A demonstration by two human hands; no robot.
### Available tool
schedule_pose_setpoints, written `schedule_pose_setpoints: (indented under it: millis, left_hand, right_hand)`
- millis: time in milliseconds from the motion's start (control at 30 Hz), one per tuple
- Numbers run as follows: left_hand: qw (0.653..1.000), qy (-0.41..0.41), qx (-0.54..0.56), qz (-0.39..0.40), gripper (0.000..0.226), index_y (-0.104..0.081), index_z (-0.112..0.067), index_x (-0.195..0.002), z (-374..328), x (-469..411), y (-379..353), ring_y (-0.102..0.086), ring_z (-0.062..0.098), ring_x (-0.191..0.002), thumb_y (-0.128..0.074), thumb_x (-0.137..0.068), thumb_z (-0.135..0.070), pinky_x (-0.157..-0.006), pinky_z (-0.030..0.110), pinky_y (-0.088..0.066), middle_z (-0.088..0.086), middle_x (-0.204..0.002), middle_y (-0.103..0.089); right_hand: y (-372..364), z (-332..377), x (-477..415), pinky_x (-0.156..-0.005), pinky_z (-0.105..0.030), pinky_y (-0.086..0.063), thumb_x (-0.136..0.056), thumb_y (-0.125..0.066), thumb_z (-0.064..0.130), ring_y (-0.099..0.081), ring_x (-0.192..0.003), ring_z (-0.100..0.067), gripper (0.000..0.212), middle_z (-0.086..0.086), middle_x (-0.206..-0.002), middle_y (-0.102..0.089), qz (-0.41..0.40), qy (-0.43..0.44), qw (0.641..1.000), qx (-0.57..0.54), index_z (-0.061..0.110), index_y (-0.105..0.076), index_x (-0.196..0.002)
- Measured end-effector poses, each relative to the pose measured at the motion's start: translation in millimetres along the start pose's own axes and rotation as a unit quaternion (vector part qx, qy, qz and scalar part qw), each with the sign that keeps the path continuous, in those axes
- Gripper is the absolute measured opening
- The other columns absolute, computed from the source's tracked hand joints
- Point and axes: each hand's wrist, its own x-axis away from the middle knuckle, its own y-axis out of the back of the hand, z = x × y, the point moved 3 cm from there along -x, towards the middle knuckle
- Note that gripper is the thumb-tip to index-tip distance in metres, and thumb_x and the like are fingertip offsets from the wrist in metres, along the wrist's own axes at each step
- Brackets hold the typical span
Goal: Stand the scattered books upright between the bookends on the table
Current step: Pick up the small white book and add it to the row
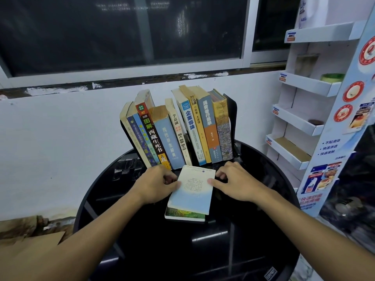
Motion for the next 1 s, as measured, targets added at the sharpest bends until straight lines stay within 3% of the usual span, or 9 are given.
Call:
schedule_pose_setpoints:
  millis: [67, 300, 400, 533, 633, 700, 867, 1000]
  left_hand:
    - [1.0, -0.003, -0.005, 0.02, 0.023, -0.081, -0.026, -0.099, 1, -11, -2, -0.065, 0.007, -0.08, -0.065, -0.095, -0.042, -0.076, 0.039, -0.058, -0.01, -0.088, -0.074]
    - [1.0, 0.004, -0.012, 0.024, 0.029, -0.081, -0.03, -0.097, 7, -29, -7, -0.065, 0.005, -0.084, -0.065, -0.091, -0.053, -0.078, 0.039, -0.059, -0.017, -0.089, -0.073]
    - [1.0, 0.0, -0.006, 0.02, 0.026, -0.082, -0.027, -0.096, 8, -29, -7, -0.064, 0.006, -0.083, -0.067, -0.092, -0.049, -0.076, 0.039, -0.058, -0.016, -0.087, -0.071]
    - [1.0, -0.011, 0.016, 0.011, 0.024, -0.082, -0.027, -0.104, 0, -23, 0, -0.064, 0.005, -0.083, -0.068, -0.093, -0.043, -0.074, 0.033, -0.057, -0.017, -0.091, -0.072]
    - [0.999, -0.023, 0.033, -0.023, 0.023, -0.081, -0.024, -0.108, -6, -20, 6, -0.062, 0.004, -0.077, -0.07, -0.093, -0.038, -0.06, 0.012, -0.048, -0.022, -0.086, -0.066]
    - [0.997, -0.024, 0.049, -0.049, 0.021, -0.08, -0.023, -0.108, -11, -17, 11, -0.062, 0.003, -0.075, -0.072, -0.093, -0.035, -0.059, 0.009, -0.047, -0.027, -0.084, -0.059]
    - [0.992, -0.019, 0.089, -0.09, 0.015, -0.077, -0.028, -0.101, -16, -13, 20, -0.071, 0.01, -0.077, -0.076, -0.088, -0.036, -0.076, 0.034, -0.062, -0.006, -0.1, -0.07]
    - [0.989, -0.022, 0.101, -0.104, 0.018, -0.071, -0.032, -0.103, -22, -11, 27, -0.073, 0.008, -0.074, -0.079, -0.087, -0.035, -0.076, 0.03, -0.062, -0.005, -0.11, -0.064]
  right_hand:
    - [-1, -1, -4, -0.095, -0.035, -0.049, -0.092, -0.06, 0.059, -0.045, -0.11, -0.009, 0.047, 0.008, -0.106, -0.051, -0.006, -0.007, 1.0, -0.007, 0.019, -0.067, -0.115]
    - [-6, -2, -14, -0.085, -0.023, -0.044, -0.089, -0.067, 0.057, -0.049, -0.104, -0.005, 0.04, 0.01, -0.104, -0.053, -0.017, -0.01, 0.999, -0.05, 0.021, -0.067, -0.107]
    - [-6, 1, -14, -0.084, -0.023, -0.047, -0.086, -0.072, 0.052, -0.053, -0.097, -0.006, 0.036, 0.013, -0.104, -0.052, -0.036, -0.012, 0.996, -0.075, 0.023, -0.065, -0.106]
    - [5, 14, -7, -0.074, -0.02, -0.048, -0.085, -0.076, 0.047, -0.057, -0.086, -0.004, 0.041, 0.011, -0.101, -0.056, -0.071, -0.008, 0.992, -0.099, 0.021, -0.059, -0.111]
    - [16, 26, -1, -0.068, -0.018, -0.052, -0.086, -0.078, 0.039, -0.062, -0.077, -0.004, 0.043, 0.01, -0.095, -0.061, -0.098, 0.003, 0.987, -0.127, 0.019, -0.057, -0.118]
    - [24, 35, 2, -0.067, -0.021, -0.054, -0.087, -0.079, 0.033, -0.062, -0.072, -0.003, 0.044, 0.01, -0.089, -0.063, -0.123, 0.015, 0.983, -0.135, 0.016, -0.057, -0.122]
    - [44, 55, 11, -0.065, -0.018, -0.051, -0.085, -0.081, 0.025, -0.062, -0.065, -0.001, 0.05, 0.009, -0.079, -0.063, -0.176, 0.045, 0.973, -0.14, 0.014, -0.056, -0.128]
    - [56, 71, 20, -0.07, -0.026, -0.056, -0.086, -0.08, 0.022, -0.062, -0.071, -0.004, 0.057, 0.006, -0.082, -0.061, -0.184, 0.073, 0.971, -0.135, 0.017, -0.051, -0.134]
